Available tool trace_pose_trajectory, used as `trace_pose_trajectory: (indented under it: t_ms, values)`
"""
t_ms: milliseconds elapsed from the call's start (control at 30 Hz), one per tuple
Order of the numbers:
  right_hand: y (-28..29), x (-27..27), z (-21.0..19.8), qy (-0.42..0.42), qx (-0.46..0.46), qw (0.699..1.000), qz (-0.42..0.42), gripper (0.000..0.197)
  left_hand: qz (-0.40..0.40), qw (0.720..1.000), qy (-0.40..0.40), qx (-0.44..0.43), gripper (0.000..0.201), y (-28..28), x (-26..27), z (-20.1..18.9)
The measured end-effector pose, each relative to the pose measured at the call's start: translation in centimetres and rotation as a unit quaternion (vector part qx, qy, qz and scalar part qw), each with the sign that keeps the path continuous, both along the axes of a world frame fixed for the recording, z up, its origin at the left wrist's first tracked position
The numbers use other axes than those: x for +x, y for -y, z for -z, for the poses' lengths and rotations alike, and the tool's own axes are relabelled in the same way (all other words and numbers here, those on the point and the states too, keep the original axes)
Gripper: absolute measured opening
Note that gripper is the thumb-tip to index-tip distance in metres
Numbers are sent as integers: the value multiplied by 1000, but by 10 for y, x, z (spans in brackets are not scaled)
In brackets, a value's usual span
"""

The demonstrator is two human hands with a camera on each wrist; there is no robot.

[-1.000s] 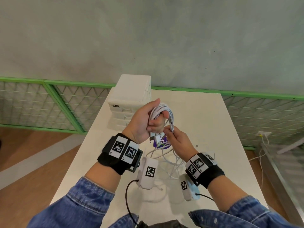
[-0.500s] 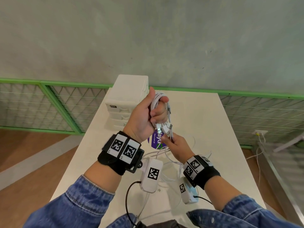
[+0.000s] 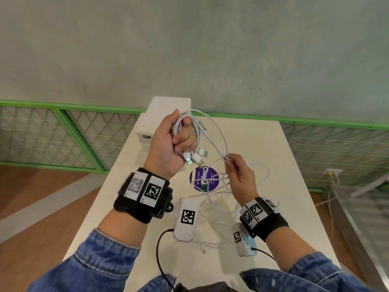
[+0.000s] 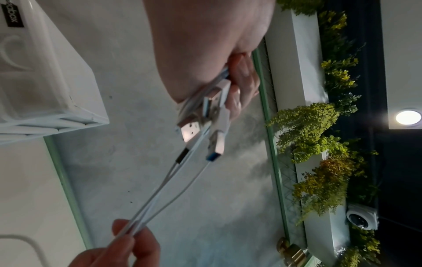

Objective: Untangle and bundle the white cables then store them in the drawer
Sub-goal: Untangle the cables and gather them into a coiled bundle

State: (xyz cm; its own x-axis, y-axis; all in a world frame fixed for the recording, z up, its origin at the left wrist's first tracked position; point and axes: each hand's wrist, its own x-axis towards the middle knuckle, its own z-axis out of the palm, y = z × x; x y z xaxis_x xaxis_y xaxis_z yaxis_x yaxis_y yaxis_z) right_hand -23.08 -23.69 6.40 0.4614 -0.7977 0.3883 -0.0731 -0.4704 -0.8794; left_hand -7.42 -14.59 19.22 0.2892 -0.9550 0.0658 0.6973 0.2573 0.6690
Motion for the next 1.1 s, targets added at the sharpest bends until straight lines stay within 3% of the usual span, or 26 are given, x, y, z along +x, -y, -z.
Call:
trace_pose_trajectory:
  t_ms: [167, 400, 500, 600, 667, 733, 833, 900, 967, 1033, 1067, 1100]
  values:
    - [0, 4, 12, -87, -48, 994, -38, 13, -10, 1000, 17, 9, 39, 4, -8, -4]
    - [-10, 12, 32, -199, -131, 961, -142, 25, -51, 993, -91, -48, 36, 13, -8, -7]
    - [-14, 13, 32, -254, -144, 941, -169, 22, -124, 988, -85, -42, 27, 18, 0, -5]
    - [-16, 9, 33, -266, -163, 931, -187, 12, -241, 970, -14, -11, 18, 21, 9, -3]
    - [-15, 7, 32, -272, -173, 928, -185, 16, -316, 946, 70, 16, 14, 21, 12, 4]
    - [-14, 7, 26, -260, -188, 930, -180, 9, -370, 903, 215, 45, 11, 20, 12, 16]
    - [-15, 4, 14, -216, -184, 944, -170, 12, -382, 783, 484, 86, 20, 15, 17, 38]
    - [-16, 1, 8, -179, -164, 957, -157, 9, -321, 696, 627, 137, 32, 12, 24, 48]
    - [-20, -1, 2, -143, -144, 968, -147, 16, -222, 651, 692, 219, 39, 10, 29, 57]
    - [-23, -1, -2, -106, -131, 975, -145, 22, -114, 626, 718, 281, 37, 11, 28, 67]
    - [-24, 0, -3, -90, -121, 978, -145, 19, -65, 628, 715, 301, 33, 12, 26, 71]
    - [-23, 0, -4, -75, -104, 982, -141, 15, -24, 647, 695, 313, 32, 12, 23, 75]
